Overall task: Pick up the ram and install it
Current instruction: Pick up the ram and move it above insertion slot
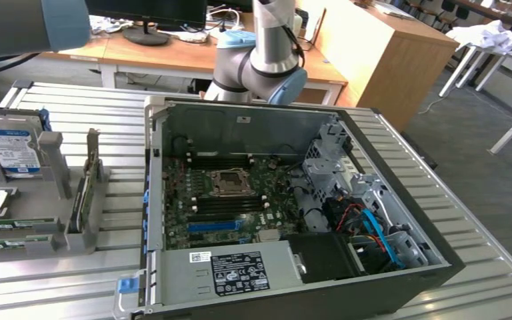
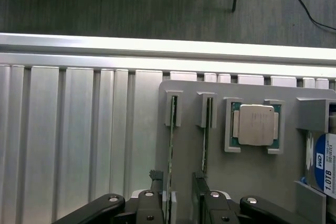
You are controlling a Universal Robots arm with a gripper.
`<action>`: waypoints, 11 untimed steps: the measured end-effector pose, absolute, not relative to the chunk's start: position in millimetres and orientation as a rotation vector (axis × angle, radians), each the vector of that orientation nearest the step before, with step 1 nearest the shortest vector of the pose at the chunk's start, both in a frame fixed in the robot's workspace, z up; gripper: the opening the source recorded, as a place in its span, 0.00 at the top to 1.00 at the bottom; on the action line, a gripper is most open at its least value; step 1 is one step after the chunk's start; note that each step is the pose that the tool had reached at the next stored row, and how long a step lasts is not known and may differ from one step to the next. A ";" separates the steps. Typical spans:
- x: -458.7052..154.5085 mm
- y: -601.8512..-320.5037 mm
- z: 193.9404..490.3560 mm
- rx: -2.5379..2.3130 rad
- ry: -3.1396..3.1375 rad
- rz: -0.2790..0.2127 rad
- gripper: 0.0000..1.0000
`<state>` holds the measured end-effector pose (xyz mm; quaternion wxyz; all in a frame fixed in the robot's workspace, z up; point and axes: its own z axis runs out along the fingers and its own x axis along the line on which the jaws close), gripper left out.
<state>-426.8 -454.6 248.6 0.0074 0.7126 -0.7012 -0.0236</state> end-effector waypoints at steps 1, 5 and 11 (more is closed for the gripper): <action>-426.8 -454.6 246.9 2.228 -2.192 -0.074 0.64; -426.8 -454.6 241.6 2.228 -2.193 -0.074 0.64; -426.7 -457.4 241.6 2.228 -2.192 -0.074 0.64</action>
